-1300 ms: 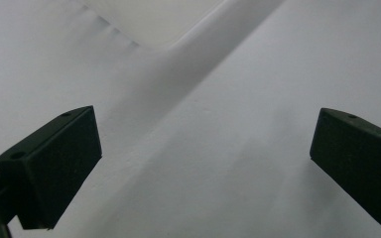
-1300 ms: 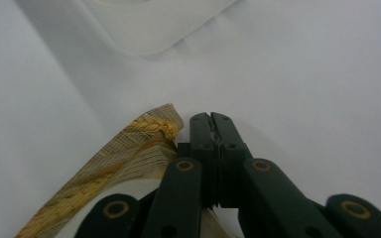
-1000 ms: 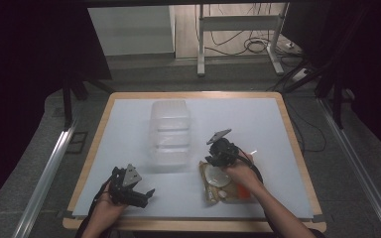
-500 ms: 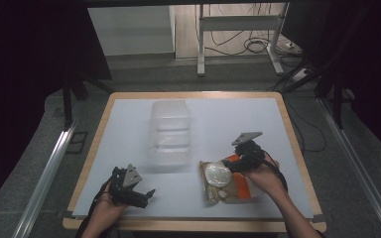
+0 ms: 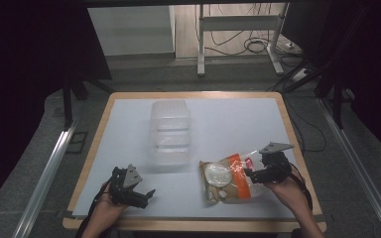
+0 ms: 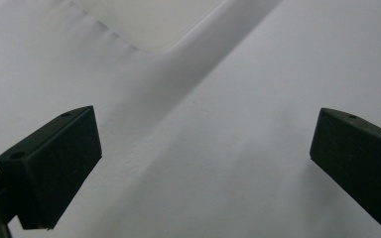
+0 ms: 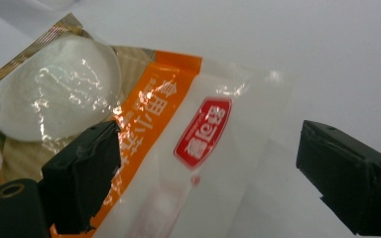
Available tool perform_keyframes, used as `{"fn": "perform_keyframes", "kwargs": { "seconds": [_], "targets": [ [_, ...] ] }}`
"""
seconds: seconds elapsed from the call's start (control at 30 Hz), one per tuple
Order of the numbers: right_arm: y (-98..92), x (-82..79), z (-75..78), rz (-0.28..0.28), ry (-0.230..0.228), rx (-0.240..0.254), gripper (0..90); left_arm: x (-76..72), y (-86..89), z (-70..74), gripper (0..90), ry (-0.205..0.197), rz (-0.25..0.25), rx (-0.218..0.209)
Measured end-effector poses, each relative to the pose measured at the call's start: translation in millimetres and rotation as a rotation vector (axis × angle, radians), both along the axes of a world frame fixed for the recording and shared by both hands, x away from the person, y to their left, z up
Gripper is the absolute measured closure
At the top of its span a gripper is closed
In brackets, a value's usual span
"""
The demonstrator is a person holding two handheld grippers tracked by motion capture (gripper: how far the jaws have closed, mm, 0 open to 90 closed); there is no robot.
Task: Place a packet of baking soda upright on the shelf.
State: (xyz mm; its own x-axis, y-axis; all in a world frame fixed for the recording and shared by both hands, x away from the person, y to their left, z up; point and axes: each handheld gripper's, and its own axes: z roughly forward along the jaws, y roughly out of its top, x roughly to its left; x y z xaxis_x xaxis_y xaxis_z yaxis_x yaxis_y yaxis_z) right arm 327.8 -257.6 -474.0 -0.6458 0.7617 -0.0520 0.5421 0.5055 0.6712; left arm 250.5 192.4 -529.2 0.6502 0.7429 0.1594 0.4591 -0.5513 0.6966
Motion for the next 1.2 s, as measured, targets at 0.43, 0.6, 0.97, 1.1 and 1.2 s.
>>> {"fn": "perform_keyframes", "kwargs": {
  "seconds": [0.43, 0.6, 0.97, 1.1, 1.2],
  "targets": [
    [-4.8, -10.4, -17.2, 0.025, 0.093, 0.051, 9.2, 0.2, 0.5, -0.3, 0.0, 0.004, 0.000, -0.006],
    [-2.5, -9.6, -23.7, 0.035, 0.136, 0.065, 13.1, 0.1, 0.2, -0.5, 0.0, 0.005, -0.003, -0.003],
    [6.6, -11.3, -27.4, 0.099, 0.188, 0.133, 23.0, 0.0, -0.9, -1.0, 0.0, 0.003, -0.005, 0.004],
    [11.0, -11.3, -29.1, 0.116, 0.194, 0.139, 24.8, -0.1, -1.4, -1.2, 0.0, 0.002, -0.008, 0.009],
    [13.4, -10.2, -28.9, 0.132, 0.198, 0.155, 29.6, -0.1, -1.6, -1.3, 0.0, 0.000, -0.008, 0.010]
  ]
}}
